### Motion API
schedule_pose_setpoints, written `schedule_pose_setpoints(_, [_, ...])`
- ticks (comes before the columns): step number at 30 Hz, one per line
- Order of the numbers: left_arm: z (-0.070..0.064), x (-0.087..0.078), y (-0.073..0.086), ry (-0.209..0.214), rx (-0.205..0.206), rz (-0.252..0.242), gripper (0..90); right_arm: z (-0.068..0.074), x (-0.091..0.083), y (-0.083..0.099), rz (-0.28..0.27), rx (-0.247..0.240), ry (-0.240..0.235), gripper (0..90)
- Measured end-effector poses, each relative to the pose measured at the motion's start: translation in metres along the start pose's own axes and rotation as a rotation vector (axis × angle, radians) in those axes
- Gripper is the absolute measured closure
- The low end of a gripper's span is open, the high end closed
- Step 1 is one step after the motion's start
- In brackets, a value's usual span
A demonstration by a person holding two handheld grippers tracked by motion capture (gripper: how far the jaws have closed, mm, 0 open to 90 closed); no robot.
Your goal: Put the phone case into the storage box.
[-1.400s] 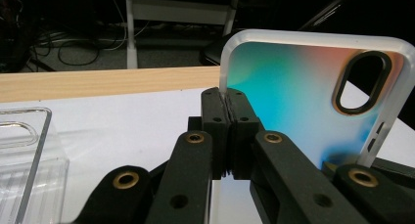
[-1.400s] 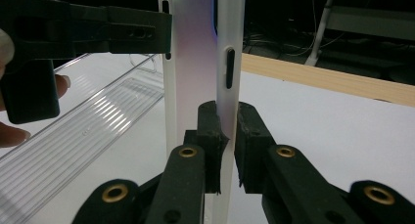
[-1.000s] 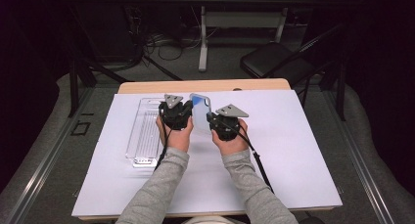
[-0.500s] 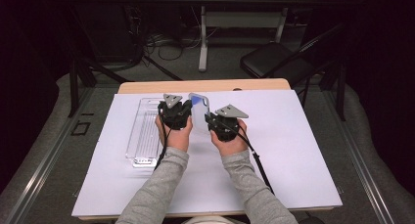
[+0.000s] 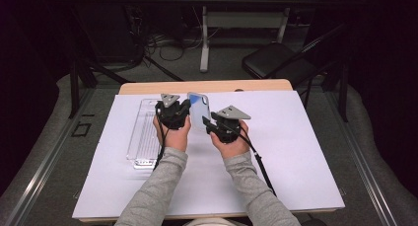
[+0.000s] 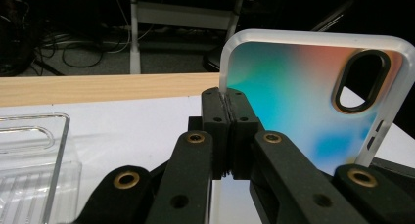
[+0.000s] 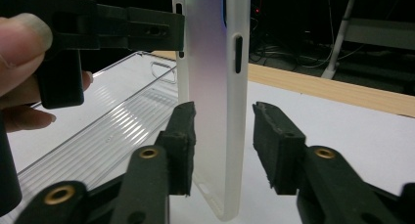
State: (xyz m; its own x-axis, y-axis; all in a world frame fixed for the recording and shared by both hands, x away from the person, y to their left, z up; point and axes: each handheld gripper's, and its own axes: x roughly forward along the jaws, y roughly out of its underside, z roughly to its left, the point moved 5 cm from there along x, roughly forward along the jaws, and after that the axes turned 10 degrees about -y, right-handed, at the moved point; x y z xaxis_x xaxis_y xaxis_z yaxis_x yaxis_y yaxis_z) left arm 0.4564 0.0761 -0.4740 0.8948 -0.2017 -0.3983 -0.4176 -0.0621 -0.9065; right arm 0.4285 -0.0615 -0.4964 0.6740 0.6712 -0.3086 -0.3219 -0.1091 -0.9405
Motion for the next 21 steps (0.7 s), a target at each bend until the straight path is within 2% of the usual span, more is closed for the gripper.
schedule_pose_setpoints(8, [0.011,-0.002,-0.007,-0.007,-0.003,-0.008,88.7,0.0,-0.001,-0.002,-0.017,-0.013,-0.017,48.4])
schedule_pose_setpoints(14, [0.025,-0.007,-0.018,-0.03,-0.007,-0.023,88.7,0.0,-0.001,-0.002,-0.012,-0.024,-0.027,45.9])
schedule_pose_setpoints(18, [0.034,-0.01,-0.025,-0.045,-0.012,-0.032,88.7,0.0,-0.002,-0.002,0.001,-0.059,-0.018,44.1])
schedule_pose_setpoints(21, [0.043,-0.012,-0.03,-0.059,-0.024,-0.036,88.7,0.0,-0.003,-0.002,0.001,-0.055,-0.028,43.5])
